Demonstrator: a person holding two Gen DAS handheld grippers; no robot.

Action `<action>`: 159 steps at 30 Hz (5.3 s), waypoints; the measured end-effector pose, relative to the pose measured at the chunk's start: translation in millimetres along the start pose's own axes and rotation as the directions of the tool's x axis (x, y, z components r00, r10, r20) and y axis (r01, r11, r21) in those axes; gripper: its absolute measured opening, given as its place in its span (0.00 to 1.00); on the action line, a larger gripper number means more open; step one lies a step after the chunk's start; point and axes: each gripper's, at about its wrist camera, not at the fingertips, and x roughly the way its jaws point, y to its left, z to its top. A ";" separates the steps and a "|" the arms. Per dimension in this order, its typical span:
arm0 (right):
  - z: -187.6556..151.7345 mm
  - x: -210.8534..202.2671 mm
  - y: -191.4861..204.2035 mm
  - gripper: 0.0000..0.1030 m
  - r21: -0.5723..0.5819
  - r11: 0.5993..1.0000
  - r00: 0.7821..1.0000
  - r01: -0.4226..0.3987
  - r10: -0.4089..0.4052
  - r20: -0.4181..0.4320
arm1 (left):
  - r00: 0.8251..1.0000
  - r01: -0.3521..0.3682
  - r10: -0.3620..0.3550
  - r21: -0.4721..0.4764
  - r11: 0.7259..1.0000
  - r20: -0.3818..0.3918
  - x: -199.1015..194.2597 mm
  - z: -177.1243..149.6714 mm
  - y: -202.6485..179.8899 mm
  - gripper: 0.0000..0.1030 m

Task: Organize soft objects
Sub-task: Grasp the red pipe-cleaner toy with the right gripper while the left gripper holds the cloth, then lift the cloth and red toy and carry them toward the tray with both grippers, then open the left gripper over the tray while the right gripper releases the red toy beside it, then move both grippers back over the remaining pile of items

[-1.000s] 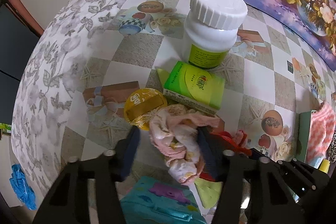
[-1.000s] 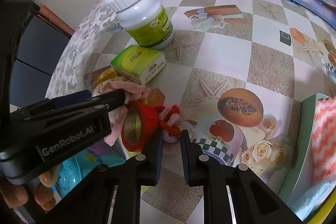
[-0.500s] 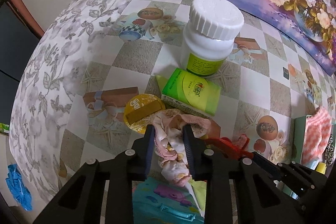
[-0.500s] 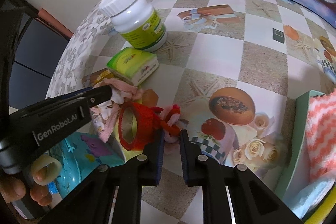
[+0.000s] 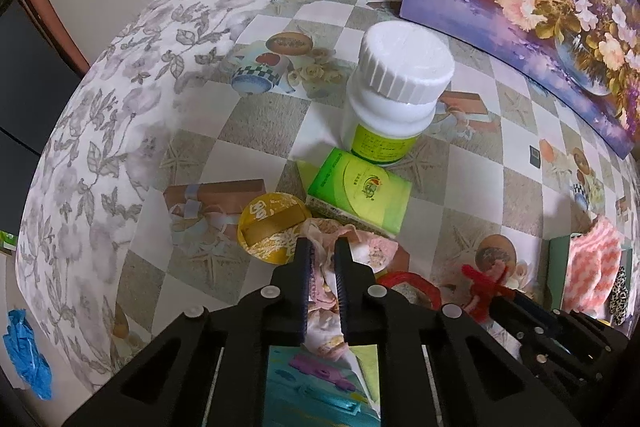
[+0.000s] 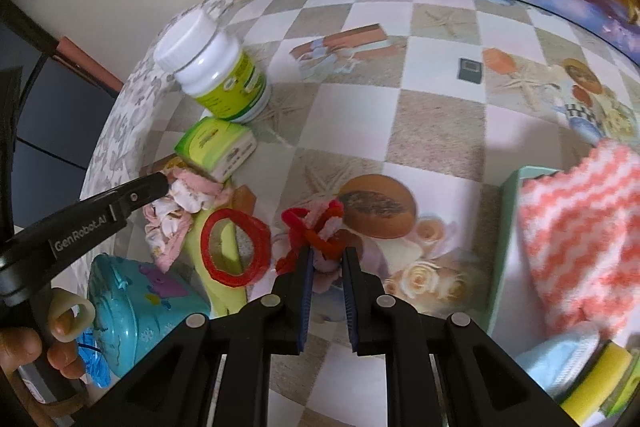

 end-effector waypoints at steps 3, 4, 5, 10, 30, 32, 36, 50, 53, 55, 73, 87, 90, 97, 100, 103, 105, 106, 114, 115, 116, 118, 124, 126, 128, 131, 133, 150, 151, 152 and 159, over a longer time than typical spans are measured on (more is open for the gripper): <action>-0.5 -7.7 -5.2 0.15 0.009 1.000 1.000 0.001 -0.001 0.012 | 1.000 0.000 0.000 0.000 1.000 0.010 -3.8 0.9 -1.8 0.10; -0.4 -10.7 -6.5 0.15 0.009 1.000 1.000 0.001 -0.001 0.016 | 1.000 -0.002 0.002 0.000 1.000 0.015 -6.0 1.1 -2.4 0.09; -0.6 -13.5 -7.4 0.15 0.009 1.000 1.000 0.001 -0.001 0.020 | 1.000 -0.004 0.004 0.000 1.000 0.022 -9.3 1.4 -3.0 0.09; -3.0 -28.5 -12.2 0.15 0.012 1.000 0.999 -0.001 0.000 0.044 | 0.998 -0.013 0.013 0.010 1.000 0.057 -24.3 3.1 -7.6 0.09; -5.0 -35.6 -25.6 0.15 0.036 0.999 0.999 -0.002 0.000 0.041 | 0.992 -0.095 0.104 0.122 0.988 -0.074 12.9 -9.6 -25.2 0.58; -4.8 -34.6 -25.8 0.15 0.038 0.999 0.999 -0.001 0.000 0.038 | 0.991 -0.095 0.106 0.121 0.988 -0.084 16.7 -10.5 -24.9 0.58; -5.2 -33.4 -26.2 0.15 0.039 0.999 0.999 0.001 -0.002 0.033 | 0.990 -0.100 0.111 0.120 0.988 -0.092 21.3 -12.3 -24.3 0.57; -5.0 -33.6 -27.1 0.15 0.038 0.999 1.000 0.000 -0.001 0.030 | 0.992 -0.101 0.108 0.098 0.990 -0.067 18.3 -8.9 -19.7 0.15; -5.2 -34.7 -27.3 0.15 0.042 0.999 1.000 -0.001 0.000 0.031 | 0.993 -0.098 0.104 0.088 0.991 -0.063 18.0 -8.3 -18.8 0.14; -5.1 -35.8 -28.4 0.15 0.043 0.999 0.999 -0.003 0.002 0.033 | 0.993 -0.094 0.099 0.078 0.993 -0.058 16.2 -7.7 -17.9 0.12; -4.7 -57.9 -31.4 0.15 0.050 0.999 0.997 -0.019 0.015 0.074 | 0.998 -0.047 0.046 0.030 0.998 0.041 -25.0 3.2 -13.0 0.11; -19.1 -151.3 -70.9 0.15 0.124 0.992 0.967 0.011 -0.042 0.252 | 0.961 0.090 -0.100 0.048 0.995 0.260 -125.1 1.4 -39.1 0.11; -29.0 -170.3 -95.8 0.15 0.177 0.983 0.957 0.050 -0.097 0.272 | 0.953 0.101 -0.119 0.081 0.992 0.278 -136.4 -4.1 -57.0 0.11; -47.7 -200.5 -159.7 0.15 0.315 0.941 0.937 0.125 -0.216 0.274 | 0.944 0.145 -0.190 0.181 0.973 0.269 -147.0 -15.7 -110.9 0.11; -54.3 -207.8 -184.2 0.15 0.365 0.919 0.931 0.148 -0.254 0.261 | 0.942 0.151 -0.210 0.229 0.962 0.262 -148.2 -19.8 -137.7 0.11; -60.1 -211.0 -207.4 0.15 0.404 0.898 0.928 0.172 -0.285 0.240 | 0.944 0.159 -0.228 0.275 0.948 0.239 -145.2 -24.8 -163.8 0.11; -62.2 -208.6 -220.0 0.15 0.423 0.890 0.931 0.172 -0.287 0.226 | 0.946 0.162 -0.235 0.305 0.939 0.222 -141.5 -29.0 -181.1 0.11; -64.6 -205.9 -223.6 0.15 0.428 0.887 0.933 0.175 -0.288 0.216 | 0.949 0.161 -0.236 0.323 0.933 0.210 -137.9 -32.4 -191.8 0.11; -65.6 -157.3 -237.8 0.15 0.415 0.887 0.962 0.204 -0.259 0.082 | 0.965 0.202 -0.254 0.424 0.883 0.070 -91.7 -58.5 -256.6 0.11; -64.9 -153.8 -236.4 0.15 0.406 0.891 0.963 0.205 -0.256 0.077 | 0.966 0.208 -0.254 0.427 0.880 0.054 -84.4 -60.9 -262.7 0.11; -64.0 -150.7 -235.1 0.15 0.400 0.893 0.964 0.206 -0.254 0.072 | 0.967 0.210 -0.251 0.427 0.880 0.042 -78.1 -62.5 -266.8 0.11; -63.0 -145.2 -233.8 0.15 0.390 0.897 0.967 0.207 -0.249 0.059 | 0.971 0.202 -0.238 0.428 0.881 0.031 -67.3 -64.7 -272.5 0.11; -58.5 -139.6 -232.3 0.17 0.376 0.903 0.968 0.209 -0.244 0.048 | 0.971 0.222 -0.240 0.405 0.887 -0.005 -49.3 -65.5 -277.8 0.13; -58.3 -139.5 -230.9 0.18 0.373 0.903 0.969 0.211 -0.245 0.045 | 0.967 0.238 -0.253 0.395 0.887 -0.015 -48.1 -65.2 -278.3 0.21; -57.8 -140.2 -229.8 0.18 0.372 0.904 0.969 0.210 -0.243 0.043 | 0.965 0.250 -0.262 0.386 0.888 -0.022 -48.4 -64.2 -277.3 0.50; -56.5 -143.7 -227.7 0.18 0.371 0.903 0.967 0.216 -0.251 0.048 | 0.962 0.261 -0.274 0.365 0.894 -0.017 -52.8 -61.3 -273.1 0.57; -55.6 -147.6 -226.4 0.22 0.368 0.905 0.966 0.215 -0.253 0.057 | 0.961 0.261 -0.276 0.358 0.897 -0.009 -56.6 -58.8 -270.0 0.58; -48.7 -182.5 -207.1 1.00 0.335 0.887 0.926 0.317 -0.367 0.094 | 0.992 0.075 -0.096 0.237 0.969 0.080 -61.3 -28.7 -209.6 0.91; -49.3 -183.0 -207.1 1.00 0.335 0.884 0.923 0.325 -0.374 0.091 | 0.993 0.061 -0.083 0.235 0.970 0.083 -60.9 -27.6 -206.3 0.91; -49.9 -183.3 -207.1 1.00 0.336 0.881 0.921 0.332 -0.380 0.088 | 0.994 0.043 -0.065 0.233 0.971 0.087 -60.7 -26.5 -202.1 0.91; -50.5 -195.5 -202.8 1.00 0.347 0.876 0.912 0.336 -0.395 0.112 | 0.993 -0.022 -0.002 0.198 0.980 0.121 -67.3 -16.1 -164.7 0.91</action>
